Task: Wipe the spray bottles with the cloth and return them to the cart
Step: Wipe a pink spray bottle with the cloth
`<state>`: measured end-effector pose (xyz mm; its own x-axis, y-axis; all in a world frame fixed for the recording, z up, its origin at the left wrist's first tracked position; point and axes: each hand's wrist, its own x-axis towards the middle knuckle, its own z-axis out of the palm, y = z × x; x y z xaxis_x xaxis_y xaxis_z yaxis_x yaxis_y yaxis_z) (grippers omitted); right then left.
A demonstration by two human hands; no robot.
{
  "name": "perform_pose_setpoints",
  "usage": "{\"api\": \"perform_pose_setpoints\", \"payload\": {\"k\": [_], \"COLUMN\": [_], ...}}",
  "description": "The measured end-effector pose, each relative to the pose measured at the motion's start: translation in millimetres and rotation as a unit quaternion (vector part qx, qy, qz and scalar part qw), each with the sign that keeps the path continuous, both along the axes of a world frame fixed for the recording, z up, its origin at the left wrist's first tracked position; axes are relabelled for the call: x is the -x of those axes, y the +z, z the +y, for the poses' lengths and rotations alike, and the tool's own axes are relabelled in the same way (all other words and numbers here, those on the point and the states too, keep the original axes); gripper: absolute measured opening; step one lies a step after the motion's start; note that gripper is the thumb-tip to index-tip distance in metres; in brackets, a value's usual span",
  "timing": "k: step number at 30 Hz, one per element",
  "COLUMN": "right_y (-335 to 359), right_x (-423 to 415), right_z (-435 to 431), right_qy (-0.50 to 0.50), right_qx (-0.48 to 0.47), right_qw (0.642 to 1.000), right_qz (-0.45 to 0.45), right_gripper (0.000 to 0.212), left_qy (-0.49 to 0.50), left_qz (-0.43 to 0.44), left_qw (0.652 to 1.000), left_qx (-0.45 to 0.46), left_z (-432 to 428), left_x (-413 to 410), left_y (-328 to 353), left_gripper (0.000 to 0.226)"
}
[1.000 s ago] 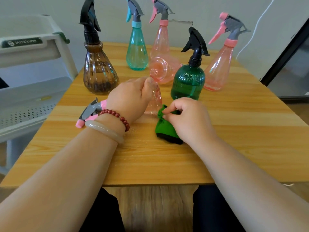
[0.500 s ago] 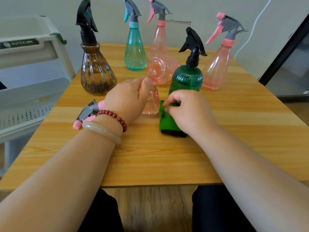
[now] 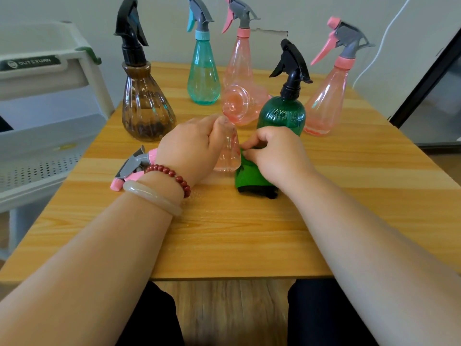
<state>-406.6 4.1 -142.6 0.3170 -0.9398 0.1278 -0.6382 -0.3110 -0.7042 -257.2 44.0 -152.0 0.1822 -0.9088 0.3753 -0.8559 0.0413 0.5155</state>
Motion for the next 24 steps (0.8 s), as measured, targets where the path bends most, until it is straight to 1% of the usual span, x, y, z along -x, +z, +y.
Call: {"api": "perform_pose_setpoints", "payload": {"k": [1, 2, 5, 6, 7, 8, 10, 11, 12, 13, 14, 16, 17, 18, 19, 23, 24], "right_y": [3, 6, 11, 10, 7, 6, 9, 11, 14, 15, 16, 14, 11, 8, 4, 7, 11], "right_x": [2, 4, -1, -3, -4, -3, 5, 9, 12, 14, 13, 5, 0, -4, -6, 5, 8], "right_z": [-2, -4, -2, 0, 1, 2, 3, 1, 0, -1, -1, -1, 0, 1, 2, 2, 2], "right_qy": [0.001, -0.003, -0.021, -0.021, -0.014, -0.005, 0.024, 0.037, 0.044, 0.043, 0.035, 0.001, -0.011, -0.018, -0.019, 0.016, 0.024], "right_qx": [-0.011, -0.021, -0.043, -0.043, -0.043, -0.043, -0.04, -0.038, -0.033, -0.021, -0.004, 0.032, 0.041, 0.036, 0.026, -0.018, -0.031], "right_qw": [1.0, 1.0, 0.983, 0.98, 0.983, 0.99, 0.999, 0.997, 0.994, 0.994, 0.997, 0.998, 0.996, 0.995, 0.997, 0.996, 0.995], "right_qz": [0.013, -0.005, -0.175, -0.193, -0.176, -0.135, -0.014, 0.053, 0.096, 0.099, 0.063, -0.052, -0.084, -0.087, -0.067, 0.087, 0.096], "right_gripper": [0.013, 0.015, 0.021, 0.022, 0.021, 0.02, 0.018, 0.018, 0.019, 0.019, 0.019, 0.016, 0.015, 0.014, 0.013, 0.016, 0.017], "left_qy": [-0.001, -0.002, 0.003, 0.005, 0.004, 0.002, -0.001, 0.0, 0.0, -0.001, -0.002, 0.002, 0.004, 0.005, 0.004, -0.005, -0.008], "left_qz": [-0.001, 0.001, 0.004, 0.003, 0.0, -0.002, -0.005, -0.004, -0.002, 0.001, 0.005, 0.009, 0.01, 0.009, 0.008, -0.002, 0.001], "left_qw": [1.0, 1.0, 1.0, 1.0, 1.0, 1.0, 1.0, 1.0, 1.0, 1.0, 1.0, 1.0, 1.0, 1.0, 1.0, 1.0, 1.0], "left_qx": [-0.001, -0.001, 0.002, 0.003, 0.005, 0.006, 0.001, -0.002, -0.003, -0.002, -0.001, 0.002, 0.003, 0.002, -0.002, -0.008, -0.005], "left_z": [0, 0, 0, 0, 0, 0, 0, 0, 0, 0, 0, 0, 0, -1, -1, 0, 0], "left_x": [0, 1, 1, 0, 0, 0, 0, 1, 0, 0, 0, -1, -1, -1, -1, -2, -2], "left_y": [0, 0, 0, 0, 0, 0, 0, 0, 0, 0, 0, 0, -1, -1, -1, -1, -1], "left_gripper": [0.043, 0.043, 0.043, 0.043, 0.043, 0.043, 0.044, 0.044, 0.044, 0.043, 0.042, 0.043, 0.043, 0.043, 0.043, 0.044, 0.044]}}
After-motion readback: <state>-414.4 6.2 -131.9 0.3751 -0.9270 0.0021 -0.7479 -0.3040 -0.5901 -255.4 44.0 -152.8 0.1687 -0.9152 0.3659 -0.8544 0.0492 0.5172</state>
